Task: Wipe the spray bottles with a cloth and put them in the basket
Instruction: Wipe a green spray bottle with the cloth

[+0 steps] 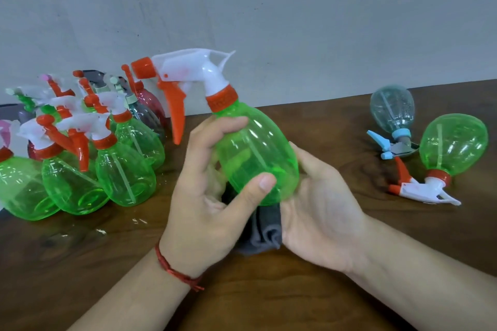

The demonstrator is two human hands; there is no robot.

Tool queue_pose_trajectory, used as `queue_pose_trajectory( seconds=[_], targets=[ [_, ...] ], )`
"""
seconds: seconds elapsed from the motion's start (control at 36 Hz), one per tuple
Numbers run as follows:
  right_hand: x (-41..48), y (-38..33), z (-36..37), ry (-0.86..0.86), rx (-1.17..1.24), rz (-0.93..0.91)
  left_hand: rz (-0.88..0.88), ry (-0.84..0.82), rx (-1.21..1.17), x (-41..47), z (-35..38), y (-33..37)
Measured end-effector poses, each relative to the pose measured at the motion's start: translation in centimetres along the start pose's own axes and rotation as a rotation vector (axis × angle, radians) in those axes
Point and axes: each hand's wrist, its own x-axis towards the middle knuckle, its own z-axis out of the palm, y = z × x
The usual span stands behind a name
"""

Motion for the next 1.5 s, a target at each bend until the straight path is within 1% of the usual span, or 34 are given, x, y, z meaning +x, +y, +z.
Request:
queue_pose_trajectory(
  seconds=[0.06,0.11,0.17,0.22,0.33,0.42,0.47,0.56,0.67,0.75,0.86,0.94,1.08,1.17,1.25,1.33,1.42,1.5],
  targets=[
    [0.1,0.2,-0.2,0.033,0.004,0.024,0.055,-0.064,0.082,0.1,-0.1,0.2],
    [0.1,0.2,-0.7,0.045,0.003,0.041,0.117,-0.107,0.225,0.4,-0.7,0.2],
    [0.0,0.0,-0.9,0.020,-0.012,0.072,0.166,-0.096,0.368,0.9,-1.6,0.1],
    [-0.2,-0.3,-0.8,-0.014,-0.033,0.092,0.174,-0.062,0.420,1.1,-2.6,-0.4],
    [-0.1,-0.6,-1.2,-0.047,0.019,0.050,0.104,-0.010,0.370,1.2,-3.9,-1.5],
    [-0.1,-0.9,-1.4,-0.054,0.102,0.010,0.045,-0.074,0.245,0.9,-3.4,-1.2],
    [0.0,-1.0,-1.3,-0.036,0.112,-0.004,-0.002,-0.138,0.156,0.5,-2.7,-0.9],
    [0.2,-0.9,-1.4,0.059,0.028,-0.037,-0.121,-0.172,0.023,0.2,-2.1,-0.8],
    [0.5,-1.3,-1.1,0.298,-0.085,-0.262,-0.273,-0.089,-0.078,0.5,-2.5,-1.3],
    [0.4,-1.8,-0.6,0.422,-0.213,-0.429,-0.398,-0.059,-0.180,0.6,-2.1,-1.5],
    [0.2,-1.3,-0.1,0.468,-0.572,-0.552,-0.488,0.024,-0.260,0.1,-1.2,-1.9],
    [-0.1,-0.9,-0.2,0.457,-0.745,-0.605,-0.483,0.063,-0.265,-0.1,-0.7,-1.6],
    [-0.3,-1.4,-0.8,0.470,-1.105,-0.710,-0.414,0.073,-0.144,0.0,-0.9,-1.0],
    [-0.5,-2.8,-1.3,0.521,-1.310,-0.888,-0.406,0.006,-0.109,0.0,-1.0,-0.8],
    [-0.8,-4.8,-1.7,0.669,-1.347,-1.039,-0.417,-0.122,-0.085,-0.4,-0.8,-0.6],
    [-1.1,-5.9,-2.3,0.765,-1.438,-1.067,-0.413,-0.229,-0.064,-0.8,0.0,-0.2],
    [-0.8,-5.2,-2.6,0.720,-1.562,-1.060,-0.416,-0.245,-0.051,-1.0,0.7,0.2],
    [-0.4,-4.3,-2.5,0.572,-1.715,-1.058,-0.395,-0.232,0.026,-0.9,0.9,0.1]
  ],
)
